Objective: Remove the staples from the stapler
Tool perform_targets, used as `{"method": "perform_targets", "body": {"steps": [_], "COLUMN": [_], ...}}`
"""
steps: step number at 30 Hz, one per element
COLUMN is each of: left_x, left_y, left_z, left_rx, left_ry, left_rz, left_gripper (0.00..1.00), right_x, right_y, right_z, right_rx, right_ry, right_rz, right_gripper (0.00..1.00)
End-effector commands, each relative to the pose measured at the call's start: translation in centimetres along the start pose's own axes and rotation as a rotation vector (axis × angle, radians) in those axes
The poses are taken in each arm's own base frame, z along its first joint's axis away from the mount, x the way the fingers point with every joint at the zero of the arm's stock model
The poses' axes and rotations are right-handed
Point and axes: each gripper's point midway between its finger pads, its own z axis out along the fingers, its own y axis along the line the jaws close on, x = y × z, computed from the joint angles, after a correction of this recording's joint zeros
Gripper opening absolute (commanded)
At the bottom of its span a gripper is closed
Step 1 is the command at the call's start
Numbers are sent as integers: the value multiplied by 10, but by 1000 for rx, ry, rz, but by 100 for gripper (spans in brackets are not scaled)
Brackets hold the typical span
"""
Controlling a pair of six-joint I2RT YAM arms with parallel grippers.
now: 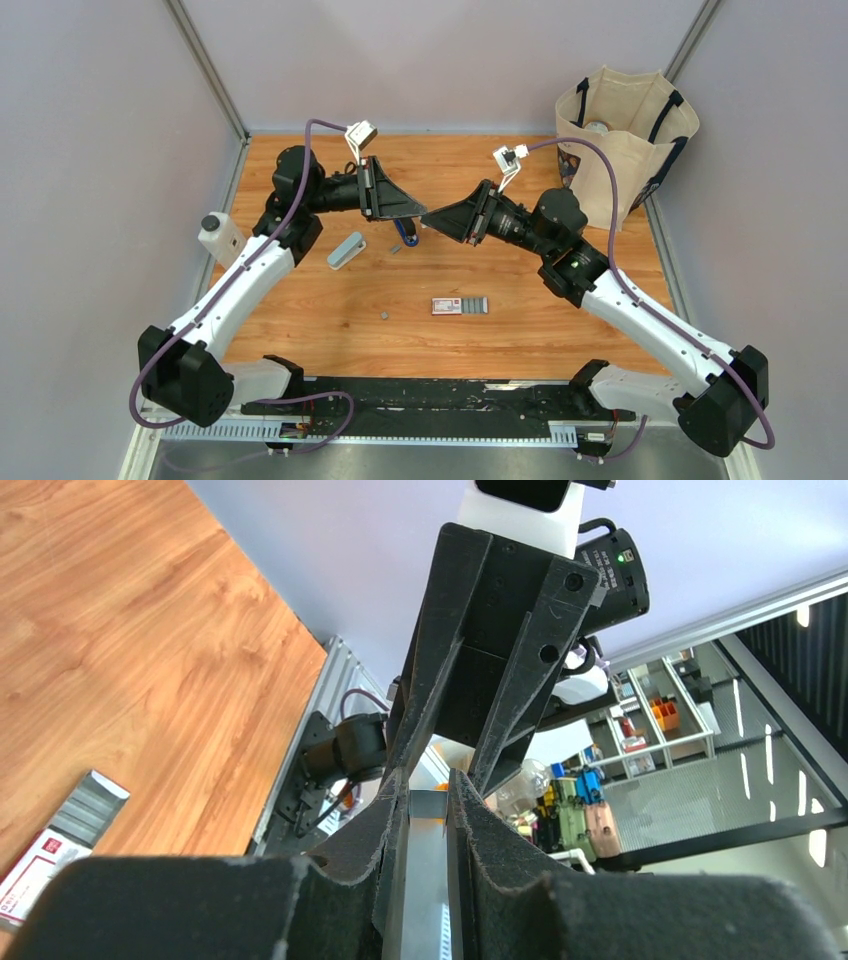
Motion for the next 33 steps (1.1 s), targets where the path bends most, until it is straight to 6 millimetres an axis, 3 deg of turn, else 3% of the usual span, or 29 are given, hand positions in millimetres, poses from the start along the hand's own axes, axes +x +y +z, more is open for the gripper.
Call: {"method": "perform_targets", "body": {"steps": [1, 7, 12, 14, 17, 33], "left_x": [-4, -4, -4, -4, -4, -6], "left_y": [-21, -21, -17, -18, -18, -22], "left_z": [-4, -4, -4, -4, -4, -4], "left_rx": [30, 30, 20, 21, 21, 28], "left_ry": [-10, -10, -10, -9, -9, -11], "left_rz": [84, 88, 88, 89, 88, 87], "left_gripper": [17, 17, 17, 17, 17, 17], "right_x": [-17, -17, -17, -16, -14, 1], "right_y": [24, 25, 25, 26, 25, 10], "right_z": [-1, -3, -3, -1, 1, 1], "right_rx": [-78, -75, -78, -87, -91, -79], "right_ry": [-46, -53, -52, -45, -32, -14], "right_rz": [-25, -25, -23, -17, -8, 41], "right_gripper": [26, 12, 12, 15, 31, 30]}}
